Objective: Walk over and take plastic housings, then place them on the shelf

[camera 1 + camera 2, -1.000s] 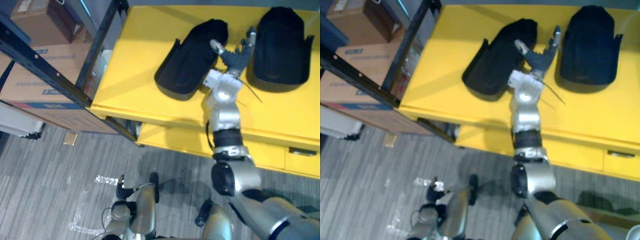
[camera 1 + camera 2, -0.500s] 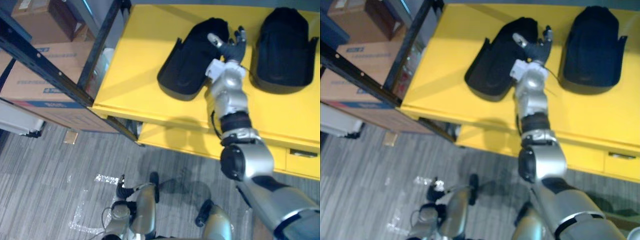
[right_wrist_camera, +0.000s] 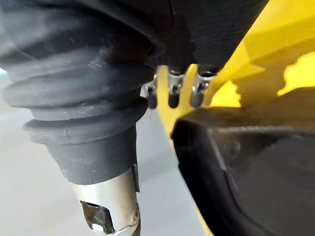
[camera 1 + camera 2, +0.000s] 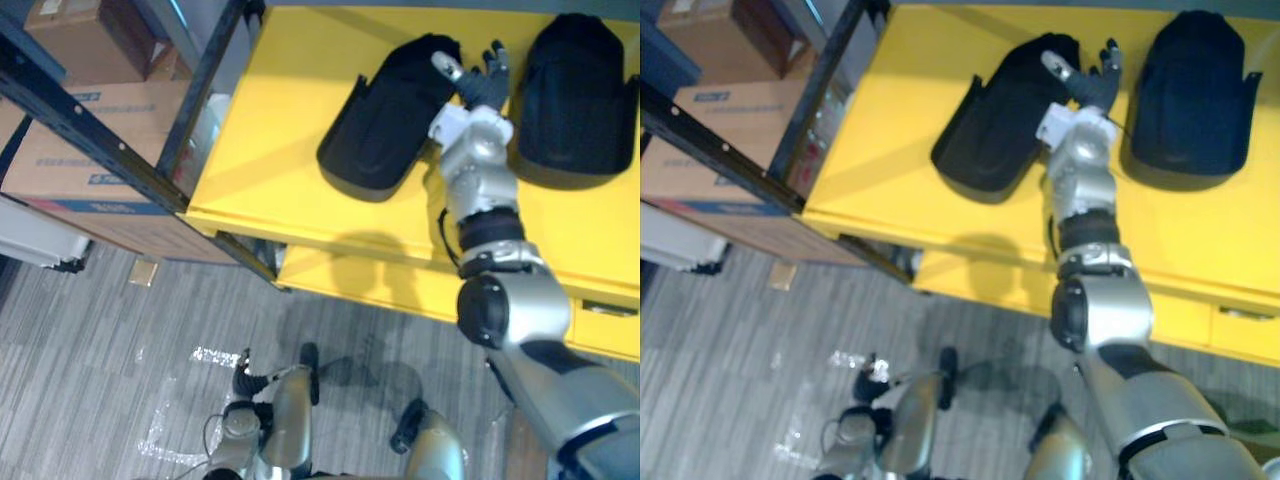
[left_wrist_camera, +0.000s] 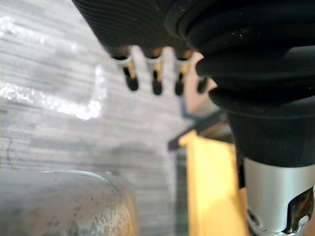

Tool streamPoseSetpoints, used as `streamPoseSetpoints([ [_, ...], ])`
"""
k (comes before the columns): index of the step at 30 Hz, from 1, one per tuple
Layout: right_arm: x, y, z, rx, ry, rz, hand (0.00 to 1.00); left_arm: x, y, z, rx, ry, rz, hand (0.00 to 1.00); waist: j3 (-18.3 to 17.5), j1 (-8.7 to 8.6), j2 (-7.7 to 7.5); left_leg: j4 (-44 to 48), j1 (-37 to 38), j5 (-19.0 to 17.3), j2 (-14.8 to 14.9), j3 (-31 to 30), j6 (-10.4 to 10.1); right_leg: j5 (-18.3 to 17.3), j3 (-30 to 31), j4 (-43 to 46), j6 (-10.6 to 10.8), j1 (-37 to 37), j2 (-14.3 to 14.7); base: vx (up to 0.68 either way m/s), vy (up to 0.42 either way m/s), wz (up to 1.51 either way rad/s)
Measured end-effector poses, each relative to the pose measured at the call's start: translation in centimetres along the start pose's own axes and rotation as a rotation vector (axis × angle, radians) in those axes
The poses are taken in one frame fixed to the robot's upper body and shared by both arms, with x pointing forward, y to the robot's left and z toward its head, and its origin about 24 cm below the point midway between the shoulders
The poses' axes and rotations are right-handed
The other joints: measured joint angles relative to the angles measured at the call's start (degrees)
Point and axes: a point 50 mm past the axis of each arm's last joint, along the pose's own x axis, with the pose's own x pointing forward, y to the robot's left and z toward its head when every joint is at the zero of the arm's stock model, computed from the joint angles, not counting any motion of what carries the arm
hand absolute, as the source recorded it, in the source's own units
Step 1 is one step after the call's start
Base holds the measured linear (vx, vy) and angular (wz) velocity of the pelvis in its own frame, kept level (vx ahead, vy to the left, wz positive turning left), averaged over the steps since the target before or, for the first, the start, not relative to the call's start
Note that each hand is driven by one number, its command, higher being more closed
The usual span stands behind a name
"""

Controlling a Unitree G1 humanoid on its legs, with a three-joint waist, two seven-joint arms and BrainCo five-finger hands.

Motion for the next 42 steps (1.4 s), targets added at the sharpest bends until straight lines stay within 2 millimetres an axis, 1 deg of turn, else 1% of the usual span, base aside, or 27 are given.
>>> streamPoseSetpoints([
  [2, 0.0, 0.1, 0.1, -0.001, -0.002, 0.017, 0.00, 0.0, 0.0, 0.0, -0.001, 0.000, 0.000, 0.00, -0.13, 0.01, 0.19, 0.16, -0.59, 0.00, 0.00, -0.03, 0.01, -0.01, 0.01, 0.19, -0.03, -0.54, -0.01, 0.00, 0.000, 0.00],
  [5, 0.1, 0.2, 0.3, -0.005, -0.009, 0.035, 0.00, 0.0, 0.0, 0.0, -0.003, -0.001, -0.002, 0.00, 0.03, 0.04, 0.98, 0.97, -1.20, 0.01, 0.00, -0.06, 0.02, -0.05, 0.00, 0.98, -0.08, -0.98, -0.08, 0.00, 0.000, 0.00],
  [10, 0.1, 1.1, 0.9, -0.056, -0.035, 0.102, 0.00, 0.0, 0.1, 0.0, -0.017, 0.005, 0.002, 0.00, 0.10, 0.16, 1.49, 1.38, -1.76, 0.00, 0.09, -0.13, 0.02, -0.27, 0.14, 1.80, -0.37, -1.73, -0.11, 0.00, 0.000, 0.00],
  [15, -0.1, 1.6, 0.8, -0.067, -0.034, 0.138, 0.00, 0.1, 0.3, -0.1, -0.028, 0.010, 0.013, 0.00, 0.10, 0.97, 1.53, 2.30, -2.29, -0.41, 0.36, -0.28, 0.29, -0.98, 0.27, 2.88, -0.84, -2.34, -0.19, -0.03, -0.006, 0.00],
  [16, -0.1, 2.0, 1.0, -0.081, -0.041, 0.154, 0.00, 0.1, 0.5, -0.1, -0.032, 0.013, 0.020, 0.00, 0.14, 0.93, 1.71, 2.83, -2.99, -0.46, 0.46, -0.49, 0.35, -1.07, 0.17, 3.28, -0.91, -2.89, -0.18, -0.04, -0.008, 0.02],
  [22, -0.2, 2.3, 1.2, -0.084, -0.047, 0.164, 0.00, 0.2, 0.7, -0.2, -0.035, 0.017, 0.027, 0.00, 0.13, 1.33, 1.77, 3.39, -3.90, -0.44, 0.35, -0.83, 0.35, -1.09, 0.11, 3.96, -0.93, -3.56, -0.34, -0.01, 0.001, 0.01],
  [27, -0.2, 2.5, 1.4, -0.100, -0.055, 0.173, 0.00, 0.2, 0.7, -0.2, -0.037, 0.019, 0.030, 0.00, 0.13, 1.26, 1.77, 3.68, -4.12, -0.45, 0.38, -1.14, 0.36, -1.25, -0.05, 4.27, -0.98, -3.61, -0.34, 0.00, -0.001, 0.01],
  [28, -0.1, 2.6, 1.8, -0.098, -0.064, 0.173, 0.00, 0.2, 0.8, -0.2, -0.038, 0.019, 0.031, 0.00, 0.16, 1.09, 1.83, 4.11, -4.62, -0.48, 0.39, -1.55, 0.40, -1.32, -0.45, 4.42, -1.02, -3.66, -0.33, -0.01, -0.001, 0.09],
  [32, -0.1, 2.6, 2.6, -0.099, -0.098, 0.156, 0.00, 0.2, 0.8, -0.2, -0.040, 0.019, 0.034, 0.00, 0.18, 1.36, 1.87, 4.32, -4.89, -0.48, 0.35, -1.79, 0.40, -1.38, -0.75, 4.64, -1.06, -3.65, -0.37, 0.00, 0.001, 0.04],
  [34, -0.2, 2.6, 3.3, -0.136, -0.151, 0.113, 0.00, 0.2, 0.8, -0.3, -0.051, 0.029, 0.044, 0.00, 0.18, 1.32, 1.87, 4.45, -4.89, -0.49, 0.36, -1.81, 0.41, -1.43, -0.74, 4.79, -1.11, -3.65, -0.38, 0.00, 0.000, 0.00],
  [35, -0.5, 2.6, 4.5, -0.135, -0.220, 0.084, 0.00, 0.3, 0.9, -0.4, -0.055, 0.036, 0.053, 0.00, 0.19, 1.22, 1.88, 4.46, -4.88, -0.49, 0.38, -1.81, 0.42, -1.45, -0.74, 4.83, -1.11, -3.65, -0.38, 0.00, 0.000, 0.00],
  [36, -0.8, 2.5, 5.1, -0.154, -0.271, 0.060, 0.00, 0.3, 0.9, -0.4, -0.055, 0.040, 0.058, 0.00, 0.19, 1.18, 1.88, 4.45, -4.86, -0.50, 0.40, -1.79, 0.43, -1.46, -0.72, 4.84, -1.12, -3.65, -0.38, 0.00, 0.000, 0.00],
  [38, -3.6, 2.2, 7.8, -0.194, -0.524, 0.001, 0.00, 0.4, 0.8, -0.3, -0.051, 0.045, 0.068, 0.00, 0.24, 0.93, 1.80, 4.25, -4.70, -0.56, 0.39, -1.64, 0.53, -1.50, -0.63, 4.82, -1.09, -3.61, -0.44, 0.00, 0.000, 0.00],
  [39, -4.3, 2.1, 8.2, -0.210, -0.582, -0.007, 0.00, 0.5, 0.8, -0.3, -0.051, 0.044, 0.069, 0.00, 0.26, 0.77, 1.76, 4.21, -4.63, -0.56, 0.36, -1.59, 0.54, -1.51, -0.60, 4.83, -1.07, -3.60, -0.47, 0.00, 0.000, 0.00],
  [40, -5.9, 1.9, 8.6, -0.262, -0.684, -0.014, 0.00, 0.5, 0.8, -0.2, -0.048, 0.043, 0.074, 0.00, 0.38, 0.31, 1.57, 4.23, -4.45, -0.64, 0.33, -1.48, 0.63, -1.51, -0.50, 4.84, -1.03, -3.56, -0.57, 0.02, -0.001, -0.03],
  [41, -6.8, 1.9, 8.4, -0.281, -0.720, -0.010, 0.00, 0.5, 0.8, -0.2, -0.048, 0.042, 0.081, 0.00, 0.48, 0.06, 1.42, 4.24, -4.25, -0.70, 0.32, -1.44, 0.58, -1.53, -0.38, 4.90, -1.01, -3.47, -0.61, 0.02, -0.007, -0.08],
  [42, -8.4, 1.8, 7.3, -0.331, -0.765, 0.018, 0.00, 0.5, 0.9, -0.2, -0.046, 0.041, 0.095, 0.00, 0.76, -0.55, 0.98, 4.25, -3.46, -0.96, 0.32, -1.38, 0.57, -1.60, -0.17, 4.96, -0.88, -2.87, -0.69, 0.02, -0.008, -0.11],
])
